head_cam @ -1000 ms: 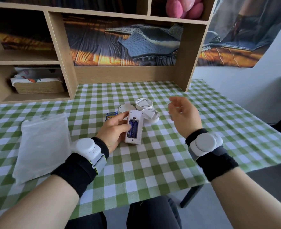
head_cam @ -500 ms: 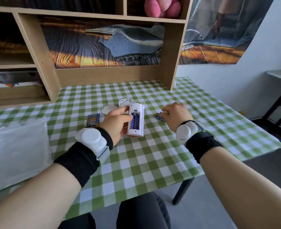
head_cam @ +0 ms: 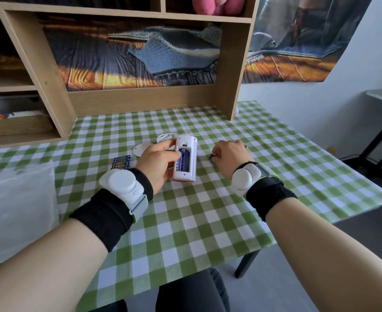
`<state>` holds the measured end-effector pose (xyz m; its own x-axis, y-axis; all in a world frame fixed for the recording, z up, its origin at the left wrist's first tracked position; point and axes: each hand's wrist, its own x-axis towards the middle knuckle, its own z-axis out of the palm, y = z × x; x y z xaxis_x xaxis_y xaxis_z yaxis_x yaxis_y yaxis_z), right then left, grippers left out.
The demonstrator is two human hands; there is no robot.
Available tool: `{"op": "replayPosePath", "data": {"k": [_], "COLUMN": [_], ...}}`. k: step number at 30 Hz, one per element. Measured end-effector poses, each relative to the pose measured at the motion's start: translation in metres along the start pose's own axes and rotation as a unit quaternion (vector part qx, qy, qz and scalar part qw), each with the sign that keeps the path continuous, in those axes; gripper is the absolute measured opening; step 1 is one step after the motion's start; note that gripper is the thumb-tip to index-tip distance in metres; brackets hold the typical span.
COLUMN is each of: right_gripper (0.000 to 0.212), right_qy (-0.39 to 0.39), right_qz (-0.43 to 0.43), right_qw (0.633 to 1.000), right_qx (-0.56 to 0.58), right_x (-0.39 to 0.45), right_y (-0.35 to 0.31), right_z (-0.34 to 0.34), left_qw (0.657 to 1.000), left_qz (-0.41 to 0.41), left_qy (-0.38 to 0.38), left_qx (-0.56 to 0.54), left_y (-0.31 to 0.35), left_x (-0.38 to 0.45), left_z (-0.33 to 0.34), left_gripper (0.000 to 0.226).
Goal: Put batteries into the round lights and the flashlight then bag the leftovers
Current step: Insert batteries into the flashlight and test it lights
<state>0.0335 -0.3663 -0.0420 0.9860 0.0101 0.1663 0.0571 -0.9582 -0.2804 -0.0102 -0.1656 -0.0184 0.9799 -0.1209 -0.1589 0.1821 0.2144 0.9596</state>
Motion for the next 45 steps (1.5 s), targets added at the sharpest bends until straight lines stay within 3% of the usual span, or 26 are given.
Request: {"op": "replayPosePath", "data": {"k": [4,9,13,16,20,23,30,39,45], "right_gripper": [0.014,0.016,0.017,0.017,0.018,0.015,0.015,0.021,0.019], "right_qy": [-0.059,-0.057,0.061,0.125,0.086,0.056,0.045,0.084,0.051], "right_qz": [-0.007,0.005,-0.020,-0.063,-0.114,-0.138,-0.159,-0.137,-0.127], "right_qw": [0.998,0.998,0.995,0.966,0.910,0.882,0.861,0.860,0.863], "right_qx": [-0.015,0.025,0.077,0.217,0.388,0.447,0.482,0.484,0.486], "right_x": [0.003,0.000,-0.009,-0.019,-0.032,-0.040,-0.046,-0.052,-0.058], "right_y": [-0.002,-0.006,-0.016,-0.044,-0.090,-0.111,-0.132,-0.139,-0.140], "right_z": [0.005,0.004,0.001,-0.004,-0.004,0.006,0.029,0.033,0.029], "left_qw": [1.000,1.000,1.000,0.999,0.996,0.993,0.989,0.987,0.986], "left_qz": [0.008,0.009,0.019,0.030,0.024,0.045,0.079,0.089,0.097], "left_qy": [0.011,0.010,0.009,0.011,0.005,-0.001,-0.017,-0.009,0.006], "left_qx": [0.000,-0.008,-0.019,-0.043,-0.092,-0.107,-0.125,-0.132,-0.137], "left_y": [0.000,0.000,0.001,0.001,0.002,0.001,-0.011,-0.014,-0.014], "left_x": [-0.001,-0.005,-0.009,-0.015,-0.023,-0.029,-0.036,-0.031,-0.032], "left_z": [-0.009,-0.023,-0.036,-0.052,-0.077,-0.090,-0.109,-0.114,-0.113], "left_gripper": [0.047,0.047,0.045,0.040,0.037,0.036,0.039,0.041,0.036]}}
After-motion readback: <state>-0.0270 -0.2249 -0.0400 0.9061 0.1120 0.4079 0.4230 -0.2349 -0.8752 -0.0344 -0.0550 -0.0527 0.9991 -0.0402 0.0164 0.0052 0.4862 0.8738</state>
